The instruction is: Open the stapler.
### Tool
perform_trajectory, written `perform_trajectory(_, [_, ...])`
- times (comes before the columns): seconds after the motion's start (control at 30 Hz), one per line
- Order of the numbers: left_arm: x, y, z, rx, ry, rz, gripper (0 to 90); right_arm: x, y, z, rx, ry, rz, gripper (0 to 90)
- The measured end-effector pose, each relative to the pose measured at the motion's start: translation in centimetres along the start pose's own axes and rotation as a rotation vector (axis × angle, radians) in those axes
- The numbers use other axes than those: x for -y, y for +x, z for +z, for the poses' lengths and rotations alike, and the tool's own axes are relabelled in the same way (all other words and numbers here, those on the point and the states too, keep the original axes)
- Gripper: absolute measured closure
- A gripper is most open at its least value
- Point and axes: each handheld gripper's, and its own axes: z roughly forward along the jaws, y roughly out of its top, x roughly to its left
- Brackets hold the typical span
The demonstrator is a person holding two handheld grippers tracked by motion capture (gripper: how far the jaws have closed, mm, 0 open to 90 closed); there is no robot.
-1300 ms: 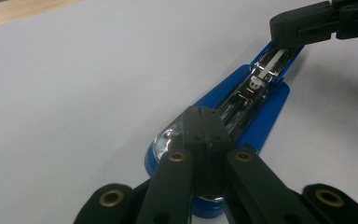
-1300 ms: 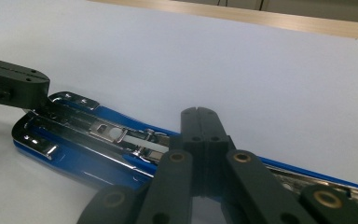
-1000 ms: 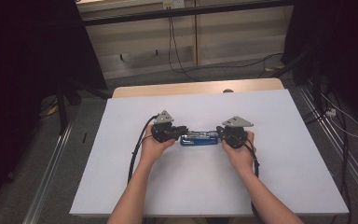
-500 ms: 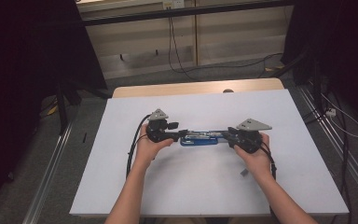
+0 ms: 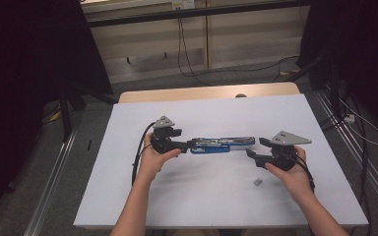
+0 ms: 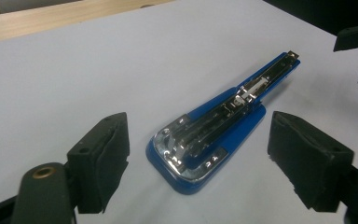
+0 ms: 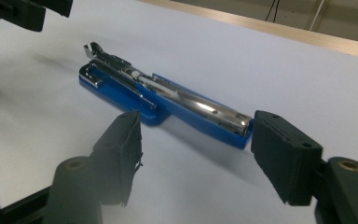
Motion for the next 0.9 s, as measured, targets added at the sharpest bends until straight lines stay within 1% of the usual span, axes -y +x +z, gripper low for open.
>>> perform_trajectory(0.07, [0.1, 0.0, -0.1, -0.005, 0.003, 0.002, 18.4, 0.3, -0.1, -0.3, -0.006, 0.001, 0.006, 28.7])
perform_trajectory(0.1, [0.1, 0.0, -0.3, -0.009, 0.009, -0.002, 18.4, 0.3, -0.1, -0.3, -0.006, 0.001, 0.006, 28.7])
perform_trajectory(0.17, [0.3, 0.0, -0.6, -0.018, 0.008, -0.007, 16.9, 0.5, 0.0, -0.6, -0.019, 0.008, 0.005, 25.4])
perform_trajectory(0.2, [0.4, -0.1, -0.8, -0.022, 0.004, -0.006, 16.9, 0.5, 0.0, -0.6, -0.019, 0.008, 0.005, 25.4])
perform_trajectory(0.23, [0.5, -0.1, -1.1, -0.028, 0.010, -0.009, 16.2, 0.7, 0.2, -0.7, -0.032, 0.010, -0.001, 24.8])
perform_trajectory(0.33, [0.7, -0.2, -1.4, -0.036, 0.019, -0.011, 15.1, 0.9, 0.3, -0.8, -0.042, 0.018, -0.006, 23.3])
perform_trajectory(0.4, [1.0, -0.3, -1.7, -0.041, 0.020, -0.006, 14.8, 1.1, 0.4, -1.1, -0.049, 0.021, -0.005, 21.6])
perform_trajectory(0.5, [1.3, -0.2, -2.2, -0.049, 0.017, -0.011, 14.5, 1.2, 0.3, -1.3, -0.055, 0.021, -0.001, 19.9])
perform_trajectory(0.53, [1.4, -0.1, -2.4, -0.056, 0.008, -0.019, 14.4, 1.4, 0.3, -1.5, -0.058, 0.020, 0.000, 19.2])
perform_trajectory(0.57, [1.5, 0.0, -2.5, -0.063, 0.006, -0.024, 13.3, 1.6, 0.2, -1.7, -0.059, 0.022, -0.003, 16.1])
perform_trajectory(0.63, [1.7, 0.0, -2.7, -0.069, 0.006, -0.027, 13.0, 1.7, 0.1, -1.9, -0.063, 0.025, -0.006, 15.4])
perform_trajectory(0.73, [1.8, -0.1, -3.0, -0.079, 0.007, -0.017, 13.0, 2.0, -0.1, -2.3, -0.065, 0.031, -0.019, 14.8])
perform_trajectory(0.8, [1.9, -0.3, -3.2, -0.078, 0.006, -0.016, 13.0, 2.2, -0.2, -2.6, -0.068, 0.031, -0.012, 14.1])
perform_trajectory(0.83, [1.9, -0.4, -3.2, -0.078, 0.005, -0.004, 13.0, 2.3, -0.3, -2.8, -0.068, 0.030, -0.006, 14.0])
perform_trajectory(0.87, [2.0, -0.5, -3.2, -0.077, 0.006, 0.001, 13.0, 2.4, -0.4, -3.1, -0.081, 0.038, 0.002, 13.9])
perform_trajectory(0.9, [2.0, -0.5, -3.2, -0.077, 0.006, 0.000, 13.0, 2.4, -0.4, -3.1, -0.081, 0.038, 0.002, 13.9])
